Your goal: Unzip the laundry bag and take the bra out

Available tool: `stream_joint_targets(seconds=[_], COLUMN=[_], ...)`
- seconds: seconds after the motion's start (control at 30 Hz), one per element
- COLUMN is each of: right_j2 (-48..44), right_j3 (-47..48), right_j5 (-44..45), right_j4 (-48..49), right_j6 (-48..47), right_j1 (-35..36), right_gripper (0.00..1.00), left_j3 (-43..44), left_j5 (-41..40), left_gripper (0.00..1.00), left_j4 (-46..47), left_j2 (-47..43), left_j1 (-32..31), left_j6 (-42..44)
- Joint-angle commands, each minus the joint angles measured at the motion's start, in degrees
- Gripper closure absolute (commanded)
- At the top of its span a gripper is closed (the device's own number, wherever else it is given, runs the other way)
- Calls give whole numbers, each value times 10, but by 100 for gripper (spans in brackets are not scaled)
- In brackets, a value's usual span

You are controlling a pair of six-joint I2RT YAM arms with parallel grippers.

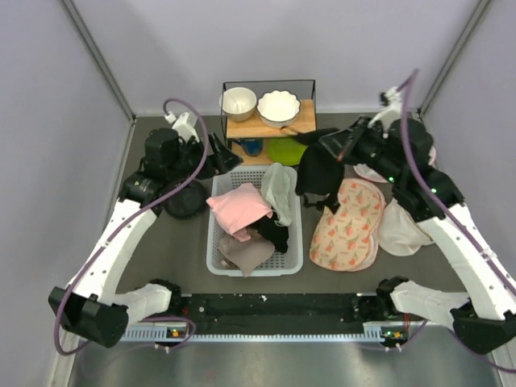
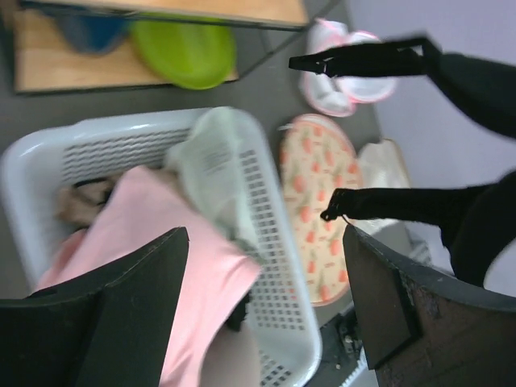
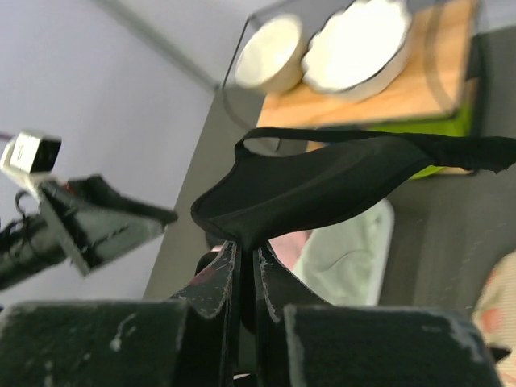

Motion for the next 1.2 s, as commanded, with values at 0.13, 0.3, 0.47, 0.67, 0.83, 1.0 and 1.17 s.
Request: stream_joint_targets(seconds=[0.13, 0.3, 0.47, 0.67, 0.83, 1.0, 1.17], right_j2=[63, 91, 111, 119, 116, 125, 144], right_j3=[20, 52, 68, 58, -6, -127, -229], right_j5=[-20, -57, -102, -79, -31, -12, 34], right_j4=[90, 103, 126, 133, 135, 179, 166], right_j6=[26, 49, 99, 133, 176, 242, 235], right_j1=[112, 123, 132, 149, 169, 169, 186], right_gripper=[100, 100, 100, 100, 100, 100, 100], left_j3=[-45, -63, -87, -114, -119, -145, -159], left_j5=[-89, -139, -174, -169, -174, -142, -120], left_gripper=[17, 17, 17, 17, 18, 17, 17], left_j4=[-113, -130, -138, -133, -133, -109, -95], left_j2=[-67, -103, -106, -118, -126, -125, -122], left_j1=[73, 81, 114, 141, 150, 150, 150], left_j6=[47, 50, 32, 32, 40, 33, 27])
